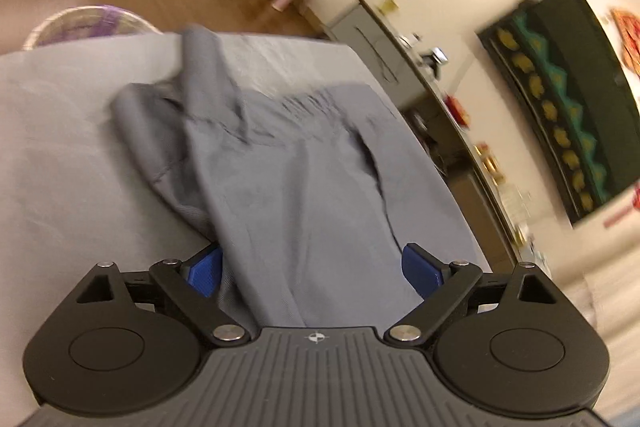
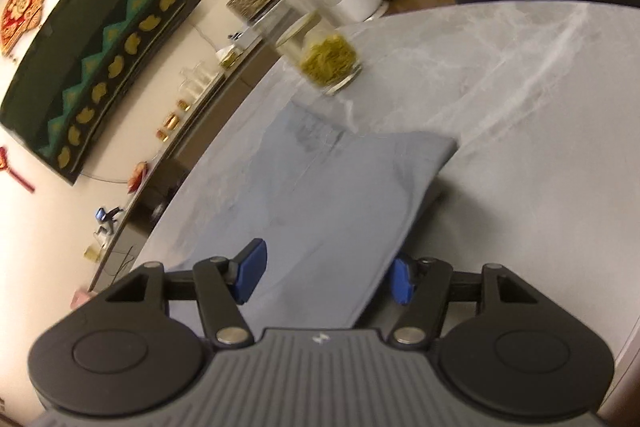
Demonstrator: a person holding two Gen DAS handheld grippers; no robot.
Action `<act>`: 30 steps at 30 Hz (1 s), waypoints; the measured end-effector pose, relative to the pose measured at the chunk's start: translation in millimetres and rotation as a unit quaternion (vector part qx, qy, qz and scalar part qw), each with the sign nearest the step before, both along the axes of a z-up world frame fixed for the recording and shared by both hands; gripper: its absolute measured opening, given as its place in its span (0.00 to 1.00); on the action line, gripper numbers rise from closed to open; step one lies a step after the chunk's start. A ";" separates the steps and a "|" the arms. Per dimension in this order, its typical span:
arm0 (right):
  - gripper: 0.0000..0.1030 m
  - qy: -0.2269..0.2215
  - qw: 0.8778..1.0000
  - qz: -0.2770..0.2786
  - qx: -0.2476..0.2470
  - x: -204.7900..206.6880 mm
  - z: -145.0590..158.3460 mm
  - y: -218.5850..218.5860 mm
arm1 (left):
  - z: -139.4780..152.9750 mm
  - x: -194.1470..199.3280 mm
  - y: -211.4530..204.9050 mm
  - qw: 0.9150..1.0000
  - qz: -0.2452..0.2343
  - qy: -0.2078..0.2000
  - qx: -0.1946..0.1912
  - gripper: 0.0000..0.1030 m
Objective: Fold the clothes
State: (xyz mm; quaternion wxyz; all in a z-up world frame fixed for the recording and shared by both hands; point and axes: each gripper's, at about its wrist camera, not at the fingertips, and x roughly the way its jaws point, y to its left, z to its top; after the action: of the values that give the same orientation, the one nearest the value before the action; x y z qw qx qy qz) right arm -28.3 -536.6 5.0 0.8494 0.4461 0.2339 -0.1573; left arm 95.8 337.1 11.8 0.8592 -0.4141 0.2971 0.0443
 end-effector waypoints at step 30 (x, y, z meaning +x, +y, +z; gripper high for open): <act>0.04 -0.005 0.955 0.133 -0.265 16.8 241.0 41.8 | 259.7 -11.5 -31.5 0.978 -0.047 -0.186 0.086 0.05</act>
State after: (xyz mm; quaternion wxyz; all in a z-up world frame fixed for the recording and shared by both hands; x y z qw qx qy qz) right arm -11.5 -494.8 246.0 0.9515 0.1703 0.2371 -0.0972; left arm 84.3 305.6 271.5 0.9332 -0.3250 0.1457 -0.0484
